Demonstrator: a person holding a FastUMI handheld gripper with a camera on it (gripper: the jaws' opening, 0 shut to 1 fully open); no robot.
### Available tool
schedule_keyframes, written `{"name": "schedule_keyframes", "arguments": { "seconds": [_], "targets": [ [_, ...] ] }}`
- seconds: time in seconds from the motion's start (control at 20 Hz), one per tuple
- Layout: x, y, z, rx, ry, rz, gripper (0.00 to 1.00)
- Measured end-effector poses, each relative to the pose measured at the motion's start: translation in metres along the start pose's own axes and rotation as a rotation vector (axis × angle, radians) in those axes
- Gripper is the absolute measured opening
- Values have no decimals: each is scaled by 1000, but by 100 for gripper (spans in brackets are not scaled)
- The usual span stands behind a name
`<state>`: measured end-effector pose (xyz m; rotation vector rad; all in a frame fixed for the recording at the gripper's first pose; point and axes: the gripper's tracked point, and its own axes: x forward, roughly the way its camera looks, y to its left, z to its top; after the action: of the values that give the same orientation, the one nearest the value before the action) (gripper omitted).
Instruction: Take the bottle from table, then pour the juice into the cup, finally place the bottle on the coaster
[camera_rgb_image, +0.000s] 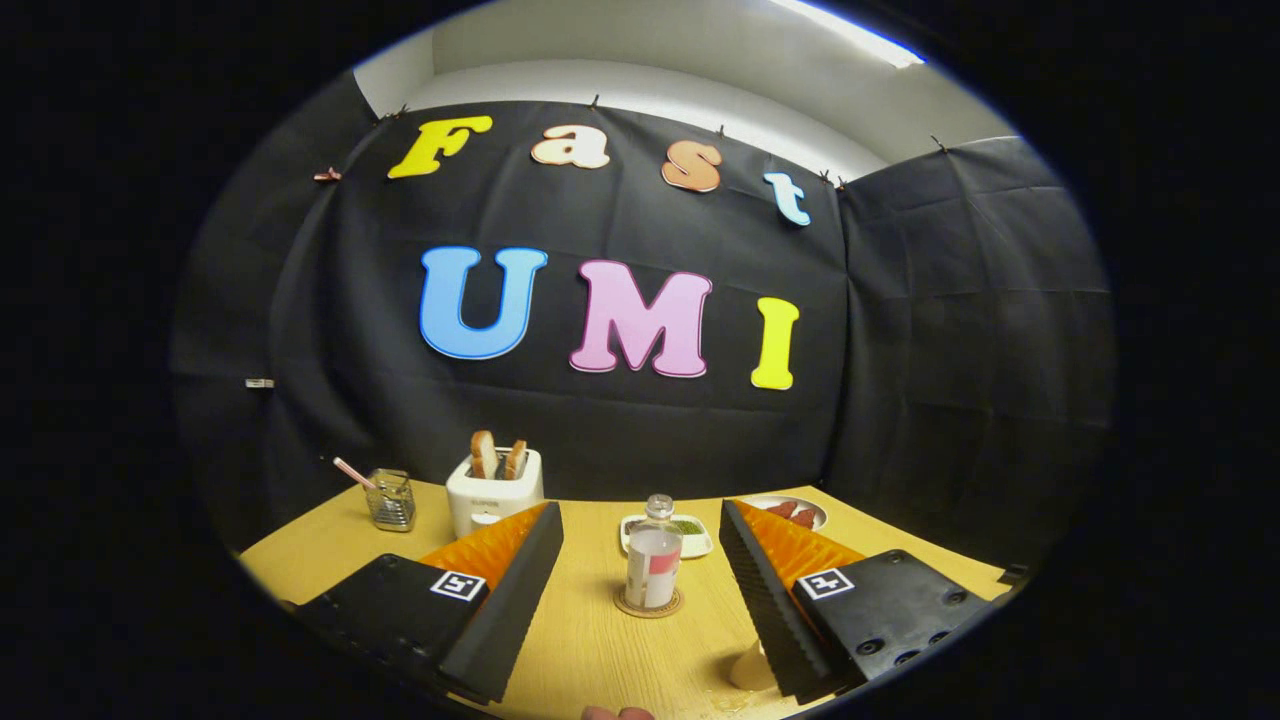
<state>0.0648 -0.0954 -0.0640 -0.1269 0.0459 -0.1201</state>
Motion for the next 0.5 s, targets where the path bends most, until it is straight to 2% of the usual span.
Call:
{"name": "schedule_keyframes", "arguments": {
  "seconds": [0.3,0.5],
  "targets": [
    [-35,13,62,101,-39,130,97],
    [-71,-2,81,143,-39,150,97]
  ]
}}
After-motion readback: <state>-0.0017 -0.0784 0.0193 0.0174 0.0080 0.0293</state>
